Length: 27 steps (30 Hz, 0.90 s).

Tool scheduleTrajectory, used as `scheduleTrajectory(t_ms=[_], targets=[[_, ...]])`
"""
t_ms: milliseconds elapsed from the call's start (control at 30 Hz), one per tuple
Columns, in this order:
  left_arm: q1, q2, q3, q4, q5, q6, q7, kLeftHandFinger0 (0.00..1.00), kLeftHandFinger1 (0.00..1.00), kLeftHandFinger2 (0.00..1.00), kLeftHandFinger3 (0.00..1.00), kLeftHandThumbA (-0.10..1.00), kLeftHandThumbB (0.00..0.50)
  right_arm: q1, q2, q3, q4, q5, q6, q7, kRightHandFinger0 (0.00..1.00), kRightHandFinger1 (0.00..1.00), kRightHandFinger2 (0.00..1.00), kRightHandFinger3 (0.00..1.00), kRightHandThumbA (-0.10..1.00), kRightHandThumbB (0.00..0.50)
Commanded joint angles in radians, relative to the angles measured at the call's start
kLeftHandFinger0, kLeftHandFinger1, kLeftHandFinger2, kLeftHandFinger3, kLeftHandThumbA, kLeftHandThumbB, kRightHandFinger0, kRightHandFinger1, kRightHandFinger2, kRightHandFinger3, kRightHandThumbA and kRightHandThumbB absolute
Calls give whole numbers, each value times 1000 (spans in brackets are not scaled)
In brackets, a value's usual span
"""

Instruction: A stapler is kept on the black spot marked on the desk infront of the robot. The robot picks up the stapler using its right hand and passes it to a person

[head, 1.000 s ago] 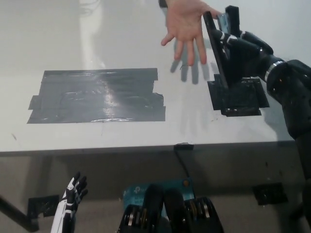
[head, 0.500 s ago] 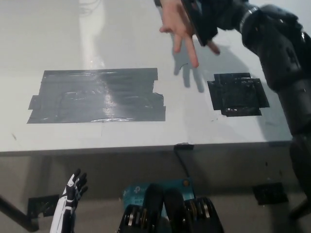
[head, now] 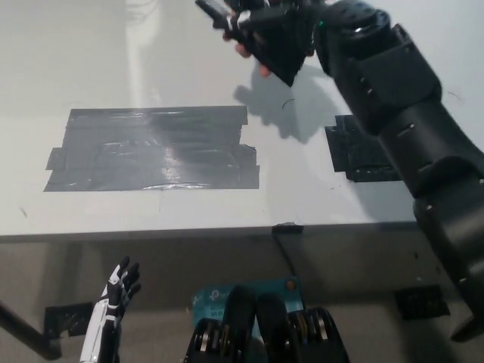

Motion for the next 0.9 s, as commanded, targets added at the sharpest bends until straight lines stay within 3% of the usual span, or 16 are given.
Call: scheduleTrajectory(t_ms=[0, 33, 67, 100, 133, 167, 233, 400, 533, 667, 767, 800, 867], targets=[[-3, 18, -3, -45, 8, 5, -9, 1000, 1000, 1000, 1000, 1000, 436, -61, -19, 188, 73, -348, -265, -166, 74, 82, 185, 407, 991, 61], [-3, 18, -3, -46, 8, 7, -8, 1000, 1000, 1000, 1000, 1000, 436, -58, -24, 206, 79, -360, -279, -166, 92, 67, 178, 388, 968, 67], [-5, 18, -1, -46, 8, 8, -8, 1000, 1000, 1000, 1000, 1000, 425, -59, -32, 235, 86, -372, -272, -119, 407, 485, 671, 862, 977, 138], [-7, 19, 0, -46, 8, 8, -7, 1000, 1000, 1000, 1000, 1000, 426, -63, -39, 264, 97, -382, -260, -78, 517, 627, 830, 1000, 987, 167], [-14, 21, 1, -45, 9, 11, -6, 1000, 1000, 1000, 1000, 1000, 429, -71, -41, 276, 108, -383, -253, -50, 747, 921, 1000, 1000, 983, 210], [-17, 22, 0, -43, 6, 12, -9, 1000, 1000, 1000, 1000, 1000, 427, -70, -48, 289, 110, -382, -250, -9, 1000, 1000, 1000, 1000, 929, 254], [-12, 22, -1, -49, 10, 17, -8, 1000, 1000, 1000, 1000, 1000, 426, -55, -57, 294, 85, -375, -235, 8, 1000, 1000, 1000, 1000, 867, 298], [-14, 23, -1, -53, -3, 25, -14, 1000, 1000, 1000, 1000, 1000, 415, -35, -91, 345, 34, -416, -256, 61, 1000, 1000, 1000, 1000, 983, 372], [-13, 21, -1, -57, -6, 29, -12, 1000, 1000, 1000, 1000, 1000, 409, -23, -112, 341, -19, -438, -254, 75, 1000, 1000, 1000, 1000, 1000, 401], [-7, 20, 0, -56, -7, 24, -10, 1000, 1000, 1000, 1000, 1000, 396, -11, -152, 275, -146, -446, -242, 43, 1000, 1000, 1000, 1000, 1000, 412], [13, 13, -10, -57, 9, 10, -7, 1000, 1000, 1000, 1000, 1000, 391, 13, -186, 220, -270, -448, -211, 50, 1000, 1000, 1000, 1000, 1000, 383], [13, 13, -11, -57, 10, 13, -6, 1000, 1000, 1000, 1000, 1000, 403, 26, -198, 187, -331, -446, -220, 31, 1000, 1000, 1000, 1000, 1000, 347], [11, 18, -13, -49, 18, 19, -6, 1000, 1000, 1000, 1000, 1000, 463, 53, -240, 133, -506, -472, -178, 15, 1000, 1000, 1000, 1000, 1000, 349]])
